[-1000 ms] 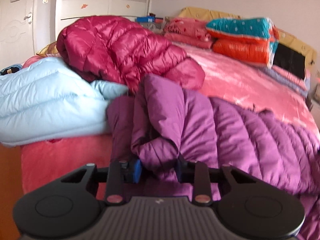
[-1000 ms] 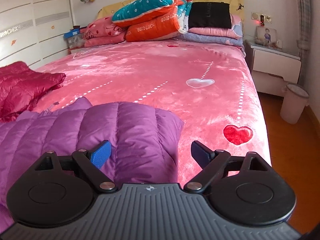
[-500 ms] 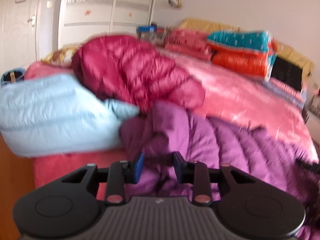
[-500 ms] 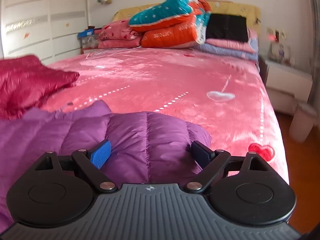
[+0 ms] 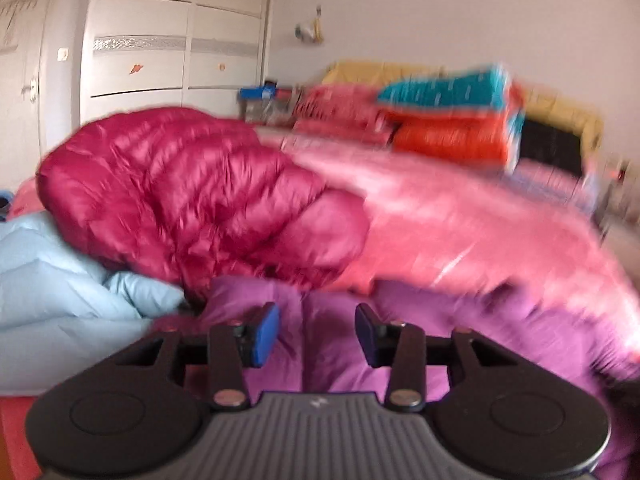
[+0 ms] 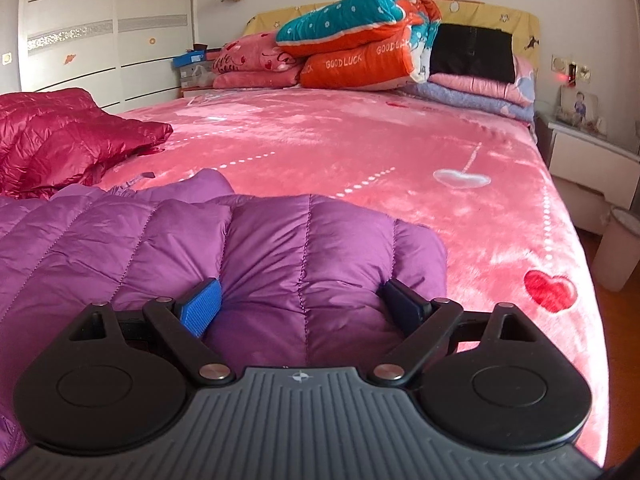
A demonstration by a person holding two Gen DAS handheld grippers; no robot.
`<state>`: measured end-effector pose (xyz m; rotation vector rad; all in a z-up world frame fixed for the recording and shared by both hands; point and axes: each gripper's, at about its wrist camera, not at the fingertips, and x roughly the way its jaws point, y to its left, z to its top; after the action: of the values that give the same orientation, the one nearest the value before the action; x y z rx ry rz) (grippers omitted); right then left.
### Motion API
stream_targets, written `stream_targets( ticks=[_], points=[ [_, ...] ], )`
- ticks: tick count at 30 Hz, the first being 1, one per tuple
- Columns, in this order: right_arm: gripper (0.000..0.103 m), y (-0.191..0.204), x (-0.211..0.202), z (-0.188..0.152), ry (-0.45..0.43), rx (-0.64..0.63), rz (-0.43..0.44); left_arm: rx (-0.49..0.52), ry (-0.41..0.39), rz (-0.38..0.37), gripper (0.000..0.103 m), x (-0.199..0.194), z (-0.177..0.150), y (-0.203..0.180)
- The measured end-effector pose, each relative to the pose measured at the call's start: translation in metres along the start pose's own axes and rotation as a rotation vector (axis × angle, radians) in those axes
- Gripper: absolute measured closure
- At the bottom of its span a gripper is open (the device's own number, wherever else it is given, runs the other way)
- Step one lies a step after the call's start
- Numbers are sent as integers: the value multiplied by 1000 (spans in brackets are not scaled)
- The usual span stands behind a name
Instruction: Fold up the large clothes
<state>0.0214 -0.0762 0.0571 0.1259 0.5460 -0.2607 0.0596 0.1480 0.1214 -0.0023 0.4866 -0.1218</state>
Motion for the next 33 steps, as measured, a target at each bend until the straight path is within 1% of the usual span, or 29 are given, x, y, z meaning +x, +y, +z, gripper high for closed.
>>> stream_targets(
  ticks=[1,3,7,9,14,18,21,24,26,27,28,29,30,31,33],
  points=[
    [0,-1,2,-1,0,1,3,21,24,25,62,7,-5,-1],
    [0,-3,5,-2,1,0,10,36,48,38,61,14,-12,-3],
    [0,-1,11,-4,9,-12,13,87,57,59,61,13,-25,-6],
    [0,0,15,-4,12,-29,7,95,61,58,61,15,-32,-6],
    [0,7,22,-7,4,-72,-13,72,40,54,61,20,-47,-6],
    [0,9,25,-8,-6,-78,-17,97,12,78,61,27,-56,-13],
    [0,13,27,-6,-12,-88,-27,111,2,92,61,27,-57,-17],
    [0,14,27,-6,-8,-94,-31,97,-7,84,61,23,-55,-15],
    [0,11,25,-5,-3,-82,-19,82,-6,76,58,14,-52,-12],
    [0,8,24,-4,2,-65,-5,70,5,72,53,6,-49,-12],
    [0,5,23,-3,11,-49,9,58,13,66,44,-3,-46,-11],
    [0,2,22,-2,21,-36,23,50,17,59,38,-12,-45,-11],
    [0,-2,20,0,39,-25,37,47,19,46,27,-23,-44,-12],
    [0,-4,16,3,62,-22,46,58,29,33,23,-36,-44,-14],
    [0,-11,5,7,112,-21,60,102,48,25,23,-59,-47,-16]
  ],
)
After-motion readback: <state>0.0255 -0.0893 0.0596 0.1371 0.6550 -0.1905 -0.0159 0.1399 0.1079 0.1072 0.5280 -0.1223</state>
